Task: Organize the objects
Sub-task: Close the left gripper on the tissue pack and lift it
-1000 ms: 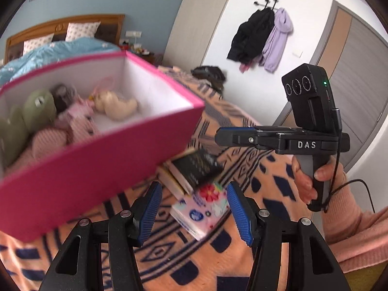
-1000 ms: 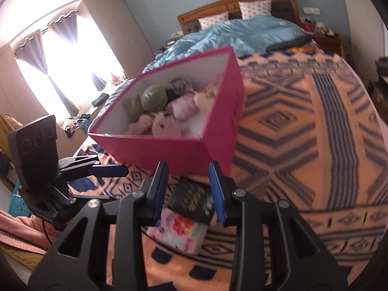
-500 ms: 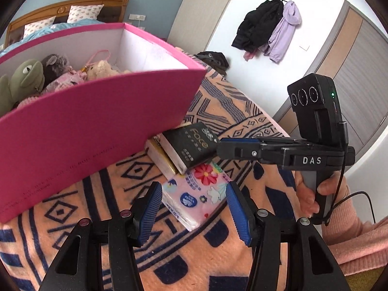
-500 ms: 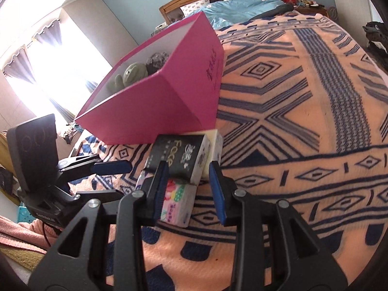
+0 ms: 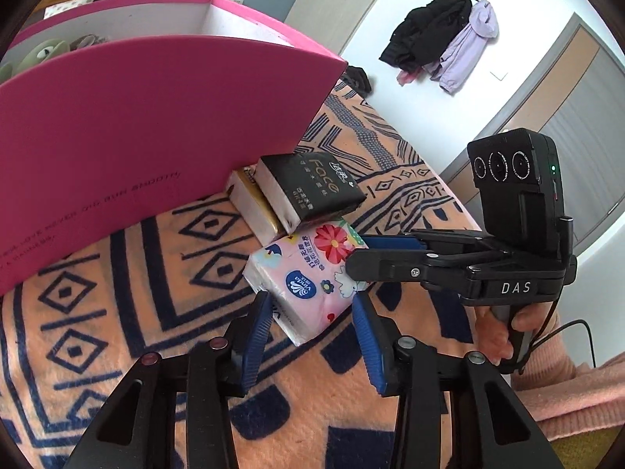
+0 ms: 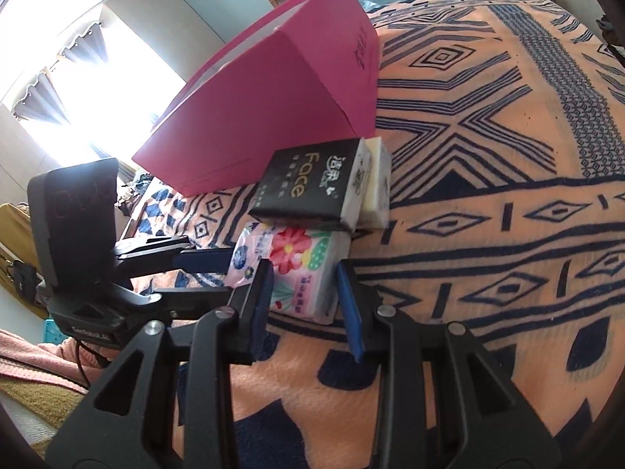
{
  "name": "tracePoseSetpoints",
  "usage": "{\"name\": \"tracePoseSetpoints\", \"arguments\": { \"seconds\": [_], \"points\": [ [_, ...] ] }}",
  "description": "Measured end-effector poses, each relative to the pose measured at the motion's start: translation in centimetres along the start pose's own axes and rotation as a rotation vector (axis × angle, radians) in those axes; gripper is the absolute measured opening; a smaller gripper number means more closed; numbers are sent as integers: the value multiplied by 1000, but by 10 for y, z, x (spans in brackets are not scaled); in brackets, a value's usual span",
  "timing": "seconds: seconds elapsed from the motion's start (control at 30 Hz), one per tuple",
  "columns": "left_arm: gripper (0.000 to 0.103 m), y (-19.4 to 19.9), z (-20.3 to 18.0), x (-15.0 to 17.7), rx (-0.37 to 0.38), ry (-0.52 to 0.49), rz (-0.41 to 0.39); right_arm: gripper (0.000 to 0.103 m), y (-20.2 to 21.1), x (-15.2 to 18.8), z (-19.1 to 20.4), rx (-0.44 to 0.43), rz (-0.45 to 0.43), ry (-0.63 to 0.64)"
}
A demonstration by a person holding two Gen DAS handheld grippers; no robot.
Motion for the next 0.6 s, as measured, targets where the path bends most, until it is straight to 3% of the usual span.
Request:
{"name": "tracePoseSetpoints", "arguments": {
  "seconds": [0.3,0.6],
  "points": [
    [42,26,5,13,8,24,-21,36,2,2,29,-40,-1,45],
    [42,65,-9,-7,-13,-15,-131,36,22,-27,66,-47,-74,162]
  ]
}}
Point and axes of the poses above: each gripper's, at about its wrist camera, not at the fingertips, and y roughly against the way its jaws point, z to its left, x to its underside, the point moved 4 cm from there along -y, roughly the way its jaws point, and after that the axes turned 11 degrees about y, right-handed, at the moved point
